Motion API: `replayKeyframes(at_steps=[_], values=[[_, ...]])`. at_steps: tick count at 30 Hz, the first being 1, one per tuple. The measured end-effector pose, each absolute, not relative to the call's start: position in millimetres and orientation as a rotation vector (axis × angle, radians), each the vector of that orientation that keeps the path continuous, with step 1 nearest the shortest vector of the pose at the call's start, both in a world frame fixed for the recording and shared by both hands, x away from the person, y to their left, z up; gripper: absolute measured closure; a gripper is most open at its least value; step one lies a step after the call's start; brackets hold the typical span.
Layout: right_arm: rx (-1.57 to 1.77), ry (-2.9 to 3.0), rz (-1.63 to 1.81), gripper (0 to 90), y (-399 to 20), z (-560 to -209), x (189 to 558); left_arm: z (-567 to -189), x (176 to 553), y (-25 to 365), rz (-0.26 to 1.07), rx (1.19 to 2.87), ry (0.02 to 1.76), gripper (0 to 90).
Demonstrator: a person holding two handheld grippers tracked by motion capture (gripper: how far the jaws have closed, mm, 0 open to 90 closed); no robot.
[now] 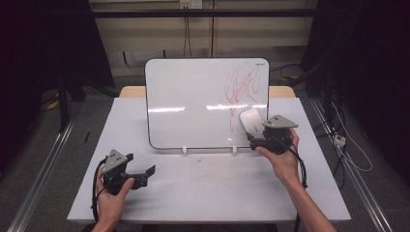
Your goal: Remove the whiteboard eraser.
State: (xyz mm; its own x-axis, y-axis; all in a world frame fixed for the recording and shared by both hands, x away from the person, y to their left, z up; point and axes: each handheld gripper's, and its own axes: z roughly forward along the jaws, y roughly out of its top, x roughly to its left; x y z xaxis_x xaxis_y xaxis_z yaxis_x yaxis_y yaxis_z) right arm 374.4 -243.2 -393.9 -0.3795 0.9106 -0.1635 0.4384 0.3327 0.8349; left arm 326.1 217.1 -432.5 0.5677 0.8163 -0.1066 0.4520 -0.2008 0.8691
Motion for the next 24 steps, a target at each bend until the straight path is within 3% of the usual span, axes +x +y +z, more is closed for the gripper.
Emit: replayKeyframes(at_steps=[14, 24], values=[[1.131, 1.982, 0.841, 28.2, -232, -405, 388, -432, 325, 216, 0.48, 1.853, 1.025, 5.3], [1.134, 1.986, 0.761, 29.0, -227, -411, 391, -433, 324, 218, 0.488, 1.852, 1.027, 5.3]])
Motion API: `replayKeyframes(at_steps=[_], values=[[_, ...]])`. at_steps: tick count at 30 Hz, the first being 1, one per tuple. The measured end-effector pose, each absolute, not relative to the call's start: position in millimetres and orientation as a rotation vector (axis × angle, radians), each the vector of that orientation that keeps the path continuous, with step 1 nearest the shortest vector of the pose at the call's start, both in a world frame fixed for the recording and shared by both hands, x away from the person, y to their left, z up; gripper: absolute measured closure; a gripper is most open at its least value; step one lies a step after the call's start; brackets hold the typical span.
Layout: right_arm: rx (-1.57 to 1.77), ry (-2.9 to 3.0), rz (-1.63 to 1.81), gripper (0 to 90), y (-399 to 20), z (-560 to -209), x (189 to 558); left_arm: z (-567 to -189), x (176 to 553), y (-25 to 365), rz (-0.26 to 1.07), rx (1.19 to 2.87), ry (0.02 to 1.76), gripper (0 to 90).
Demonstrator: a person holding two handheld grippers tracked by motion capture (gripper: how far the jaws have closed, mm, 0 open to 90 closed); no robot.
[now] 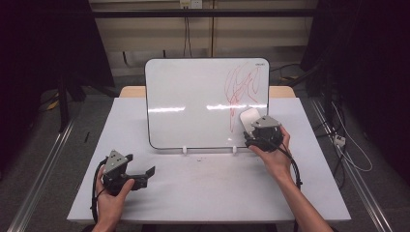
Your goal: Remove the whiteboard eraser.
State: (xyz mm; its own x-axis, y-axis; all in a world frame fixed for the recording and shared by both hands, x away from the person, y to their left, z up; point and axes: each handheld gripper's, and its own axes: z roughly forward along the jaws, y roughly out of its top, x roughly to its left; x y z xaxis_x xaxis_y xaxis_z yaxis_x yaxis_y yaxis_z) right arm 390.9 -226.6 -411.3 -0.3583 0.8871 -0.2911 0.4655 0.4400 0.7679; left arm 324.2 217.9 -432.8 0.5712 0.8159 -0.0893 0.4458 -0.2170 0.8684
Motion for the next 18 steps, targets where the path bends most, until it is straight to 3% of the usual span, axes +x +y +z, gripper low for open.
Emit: replayKeyframes(at_steps=[18], values=[[1.243, 2.021, 0.883, 31.0, -238, -405, 395, -433, 324, 221, 0.494, 1.854, 1.034, 5.3]])
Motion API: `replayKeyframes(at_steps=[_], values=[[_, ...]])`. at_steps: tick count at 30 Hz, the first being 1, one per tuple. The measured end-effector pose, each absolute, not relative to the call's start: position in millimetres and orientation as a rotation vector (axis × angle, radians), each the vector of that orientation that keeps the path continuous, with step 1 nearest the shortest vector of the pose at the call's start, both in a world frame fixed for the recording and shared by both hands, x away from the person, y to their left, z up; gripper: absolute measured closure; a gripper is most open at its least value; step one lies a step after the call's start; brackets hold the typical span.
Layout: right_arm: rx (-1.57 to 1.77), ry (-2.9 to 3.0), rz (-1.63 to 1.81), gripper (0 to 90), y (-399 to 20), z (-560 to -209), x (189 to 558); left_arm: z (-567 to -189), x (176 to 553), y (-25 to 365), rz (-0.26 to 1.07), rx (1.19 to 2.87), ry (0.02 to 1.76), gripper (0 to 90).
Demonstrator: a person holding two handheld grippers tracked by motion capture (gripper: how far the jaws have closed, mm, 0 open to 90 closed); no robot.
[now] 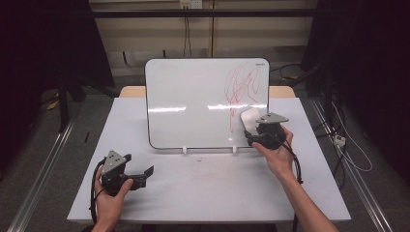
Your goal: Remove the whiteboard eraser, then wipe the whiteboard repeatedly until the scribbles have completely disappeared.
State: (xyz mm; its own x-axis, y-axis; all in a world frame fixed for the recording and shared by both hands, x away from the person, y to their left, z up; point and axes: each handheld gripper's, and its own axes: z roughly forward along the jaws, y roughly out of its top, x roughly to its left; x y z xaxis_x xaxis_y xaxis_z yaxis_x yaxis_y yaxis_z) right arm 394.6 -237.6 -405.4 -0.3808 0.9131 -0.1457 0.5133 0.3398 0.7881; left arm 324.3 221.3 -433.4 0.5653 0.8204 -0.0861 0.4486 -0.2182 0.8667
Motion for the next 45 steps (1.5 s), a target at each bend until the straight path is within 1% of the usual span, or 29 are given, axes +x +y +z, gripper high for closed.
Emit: replayKeyframes(at_steps=[8, 20, 24, 27, 31, 35, 39, 45], values=[[1.264, 2.031, 0.963, 31.0, -242, -404, 394, -436, 324, 224, 0.489, 1.844, 1.055, 5.3], [1.183, 2.003, 0.993, 31.1, -240, -391, 384, -435, 324, 223, 0.495, 1.851, 1.05, 5.3], [1.154, 1.998, 1.004, 31.1, -236, -386, 383, -435, 320, 222, 0.43, 1.837, 1.058, 5.3], [1.123, 2.002, 1.002, 31.1, -234, -384, 382, -434, 320, 222, 0.457, 1.837, 1.056, 5.3], [1.091, 2.001, 1.003, 31.1, -231, -380, 381, -434, 320, 222, 0.451, 1.841, 1.059, 5.3], [1.078, 1.978, 1.006, 31.1, -230, -373, 382, -434, 321, 221, 0.475, 1.868, 1.024, 6.1], [1.071, 1.965, 1.024, 31.2, -231, -368, 384, -436, 324, 222, 0.454, 1.874, 1.031, 6.1], [1.058, 1.96, 1.009, 31.1, -226, -365, 388, -434, 322, 220, 0.481, 1.873, 1.011, 6.4]])
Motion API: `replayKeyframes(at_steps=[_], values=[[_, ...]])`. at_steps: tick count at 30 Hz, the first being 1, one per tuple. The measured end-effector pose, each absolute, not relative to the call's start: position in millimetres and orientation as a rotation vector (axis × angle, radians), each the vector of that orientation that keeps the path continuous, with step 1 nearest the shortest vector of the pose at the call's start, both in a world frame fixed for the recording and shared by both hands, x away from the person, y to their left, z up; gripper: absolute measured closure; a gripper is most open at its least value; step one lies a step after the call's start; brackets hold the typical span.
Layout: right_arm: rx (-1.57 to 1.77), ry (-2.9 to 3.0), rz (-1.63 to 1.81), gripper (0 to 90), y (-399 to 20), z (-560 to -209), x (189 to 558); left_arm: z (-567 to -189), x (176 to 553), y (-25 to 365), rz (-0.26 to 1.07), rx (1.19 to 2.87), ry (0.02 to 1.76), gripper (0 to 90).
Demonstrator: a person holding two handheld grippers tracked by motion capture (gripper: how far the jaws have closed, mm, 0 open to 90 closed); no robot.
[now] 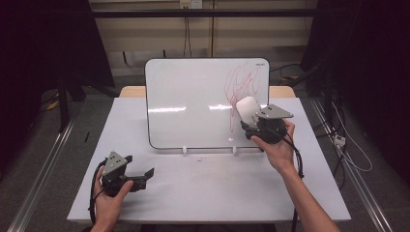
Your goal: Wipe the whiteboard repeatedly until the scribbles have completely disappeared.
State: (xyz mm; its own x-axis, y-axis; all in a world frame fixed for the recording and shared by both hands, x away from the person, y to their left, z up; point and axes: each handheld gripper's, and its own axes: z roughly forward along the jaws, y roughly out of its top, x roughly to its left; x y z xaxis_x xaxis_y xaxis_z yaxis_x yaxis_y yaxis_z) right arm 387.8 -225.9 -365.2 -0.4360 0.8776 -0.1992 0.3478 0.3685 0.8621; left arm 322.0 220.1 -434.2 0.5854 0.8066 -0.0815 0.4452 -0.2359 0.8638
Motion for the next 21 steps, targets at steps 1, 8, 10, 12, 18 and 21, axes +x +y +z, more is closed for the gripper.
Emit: replayKeyframes(at_steps=[1, 8, 10, 12, 18, 21], values=[[1.051, 1.959, 1.013, 31.1, -225, -364, 389, -434, 322, 220, 0.48, 1.872, 1.012, 6.5], [1.013, 1.95, 0.972, 31.1, -218, -356, 397, -433, 321, 219, 0.484, 1.878, 0.986, 6.5], [1.004, 1.939, 0.964, 31.2, -215, -353, 399, -433, 321, 219, 0.472, 1.877, 0.997, 6.5], [0.991, 1.932, 0.943, 31.1, -212, -351, 401, -434, 322, 221, 0.48, 1.873, 1.015, 6.5], [0.991, 1.924, 0.921, 31.1, -210, -346, 412, -434, 323, 223, 0.48, 1.864, 1.034, 6.4], [1.002, 1.916, 0.923, 31.1, -209, -344, 417, -435, 323, 223, 0.476, 1.856, 1.043, 6.5]])
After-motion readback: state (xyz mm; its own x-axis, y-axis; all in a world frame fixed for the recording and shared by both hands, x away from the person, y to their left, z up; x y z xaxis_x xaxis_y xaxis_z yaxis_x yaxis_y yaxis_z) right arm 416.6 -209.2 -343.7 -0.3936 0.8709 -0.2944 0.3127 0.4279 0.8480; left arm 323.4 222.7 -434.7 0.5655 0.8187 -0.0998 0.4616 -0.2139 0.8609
